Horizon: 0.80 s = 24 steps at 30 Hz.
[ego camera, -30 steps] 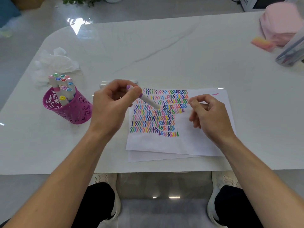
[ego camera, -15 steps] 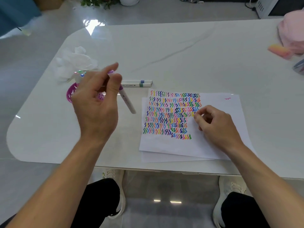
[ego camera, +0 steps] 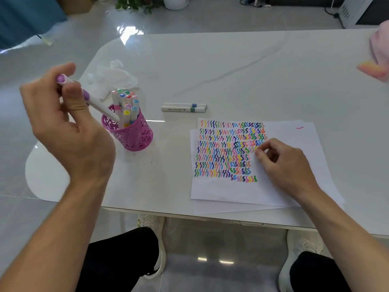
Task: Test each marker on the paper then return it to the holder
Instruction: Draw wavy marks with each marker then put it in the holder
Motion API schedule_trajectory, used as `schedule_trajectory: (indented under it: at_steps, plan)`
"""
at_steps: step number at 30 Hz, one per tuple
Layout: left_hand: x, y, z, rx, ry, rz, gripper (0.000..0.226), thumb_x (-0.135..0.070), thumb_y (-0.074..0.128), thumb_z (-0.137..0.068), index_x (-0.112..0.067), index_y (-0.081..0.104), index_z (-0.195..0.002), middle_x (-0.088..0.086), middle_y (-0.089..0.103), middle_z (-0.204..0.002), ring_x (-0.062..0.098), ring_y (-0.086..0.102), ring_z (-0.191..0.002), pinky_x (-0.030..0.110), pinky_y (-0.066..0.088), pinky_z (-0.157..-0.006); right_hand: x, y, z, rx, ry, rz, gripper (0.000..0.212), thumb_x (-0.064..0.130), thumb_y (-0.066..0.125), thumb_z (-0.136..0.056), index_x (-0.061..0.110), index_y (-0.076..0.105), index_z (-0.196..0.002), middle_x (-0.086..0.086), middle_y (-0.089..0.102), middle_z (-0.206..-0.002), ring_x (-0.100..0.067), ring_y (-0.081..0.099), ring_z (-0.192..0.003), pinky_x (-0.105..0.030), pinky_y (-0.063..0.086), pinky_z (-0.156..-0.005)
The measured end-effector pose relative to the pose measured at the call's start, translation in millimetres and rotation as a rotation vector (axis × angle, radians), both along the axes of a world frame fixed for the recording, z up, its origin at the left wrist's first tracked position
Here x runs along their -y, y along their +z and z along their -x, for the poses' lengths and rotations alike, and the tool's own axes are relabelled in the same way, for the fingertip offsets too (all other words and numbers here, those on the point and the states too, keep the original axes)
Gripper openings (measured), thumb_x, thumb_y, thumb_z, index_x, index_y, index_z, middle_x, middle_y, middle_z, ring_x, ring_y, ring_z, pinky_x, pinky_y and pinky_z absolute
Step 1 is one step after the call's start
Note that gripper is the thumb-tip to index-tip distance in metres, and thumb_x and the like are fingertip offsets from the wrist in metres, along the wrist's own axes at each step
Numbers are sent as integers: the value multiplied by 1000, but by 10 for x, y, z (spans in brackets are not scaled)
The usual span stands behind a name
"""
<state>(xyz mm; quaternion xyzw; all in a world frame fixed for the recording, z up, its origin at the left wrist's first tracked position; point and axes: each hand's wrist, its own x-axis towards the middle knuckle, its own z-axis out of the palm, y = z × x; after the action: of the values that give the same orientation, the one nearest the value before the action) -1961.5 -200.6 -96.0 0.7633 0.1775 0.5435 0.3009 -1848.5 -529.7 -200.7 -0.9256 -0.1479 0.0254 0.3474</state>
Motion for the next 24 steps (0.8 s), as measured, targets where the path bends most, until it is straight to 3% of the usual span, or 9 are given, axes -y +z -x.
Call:
schedule_trajectory:
  at_steps: [2,4,6,8,12,18,24]
  plan:
    - [7,-15,13,-26,-3,-20,19,-37,38,-110,-34,55,-119,26,60,-110,16,61,-92,44,53,-88,-8,-9,3,4,-14,0,8,28,68,-98,25,69,-91,10,63,-67,-13,61,-67,-32,44,-61]
    - [32,-40,8,-63,-2,-43,22,-35,40,-110,-30,59,-120,10,60,-109,19,62,-96,37,52,-85,-10,-17,3,8,-17,6,9,28,67,-98,25,69,-90,10,63,-66,-12,61,-66,-31,41,-59]
    - [39,-74,-12,-144,0,-50,28,-33,43,-109,-22,65,-123,-5,54,-109,4,58,-98,20,47,-84,-14,-18,1,13,-18,9,9,29,67,-98,25,69,-91,11,63,-66,-10,61,-65,-28,40,-57]
    - [0,-129,-28,-265,2,-27,30,-31,46,-107,-18,68,-124,-5,54,-110,-2,55,-95,10,43,-82,-21,-20,-3,15,-16,12,9,29,67,-99,25,69,-91,11,63,-66,-9,60,-65,-27,39,-56]
    - [-53,-226,-34,-501,0,35,27,-30,57,-101,-21,69,-123,0,66,-110,7,57,-91,-1,35,-78,-23,-30,-10,25,-17,19,9,30,67,-98,24,69,-91,11,64,-66,-15,62,-65,-29,39,-58]
    - [-1,-262,-63,-573,60,57,16,-32,64,-97,-20,67,-107,-4,72,-98,13,61,-81,24,42,-76,-17,-41,3,58,-21,-25,7,27,68,-97,24,69,-91,11,63,-64,-15,62,-64,-31,41,-59]
    - [27,-281,-78,-628,65,36,17,-31,68,-95,-19,65,-107,-3,71,-96,15,62,-81,29,44,-77,-14,-44,5,64,-22,-22,7,28,68,-97,24,69,-91,11,63,-64,-16,62,-64,-32,44,-59]
